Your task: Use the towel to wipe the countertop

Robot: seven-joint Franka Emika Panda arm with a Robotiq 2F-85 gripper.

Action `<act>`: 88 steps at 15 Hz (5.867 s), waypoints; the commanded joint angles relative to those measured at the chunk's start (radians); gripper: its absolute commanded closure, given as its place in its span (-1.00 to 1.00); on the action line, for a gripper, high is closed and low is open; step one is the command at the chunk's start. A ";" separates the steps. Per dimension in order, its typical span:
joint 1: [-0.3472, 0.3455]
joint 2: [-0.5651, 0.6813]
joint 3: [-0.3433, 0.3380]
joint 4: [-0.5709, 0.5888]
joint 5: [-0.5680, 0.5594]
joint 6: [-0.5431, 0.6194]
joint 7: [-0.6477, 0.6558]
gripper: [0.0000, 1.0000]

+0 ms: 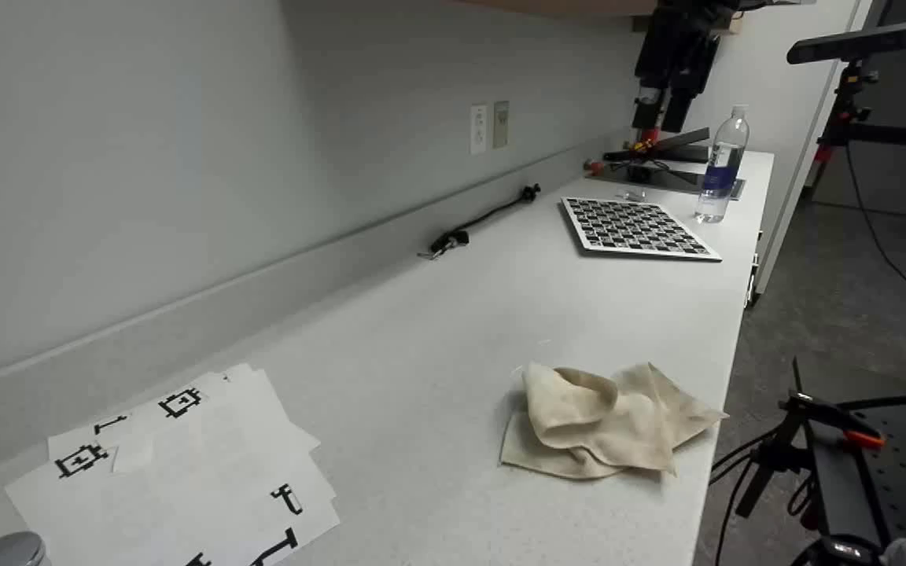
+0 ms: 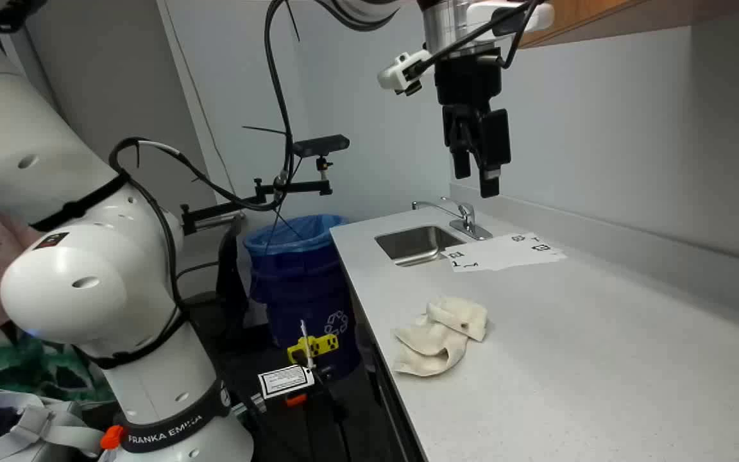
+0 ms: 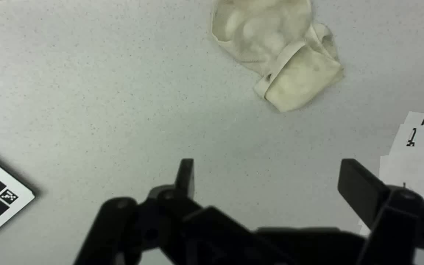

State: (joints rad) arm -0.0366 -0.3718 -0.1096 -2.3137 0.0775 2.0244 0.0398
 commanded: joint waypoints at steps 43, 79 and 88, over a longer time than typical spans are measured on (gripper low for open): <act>0.036 0.019 0.124 -0.439 -0.115 0.240 -0.013 -1.00; 0.147 0.378 0.225 -0.302 -0.070 0.591 0.016 -1.00; 0.150 0.383 0.224 -0.297 -0.052 0.573 0.009 -1.00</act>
State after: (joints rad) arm 0.1126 0.0121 0.1148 -2.6115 0.0250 2.5996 0.0487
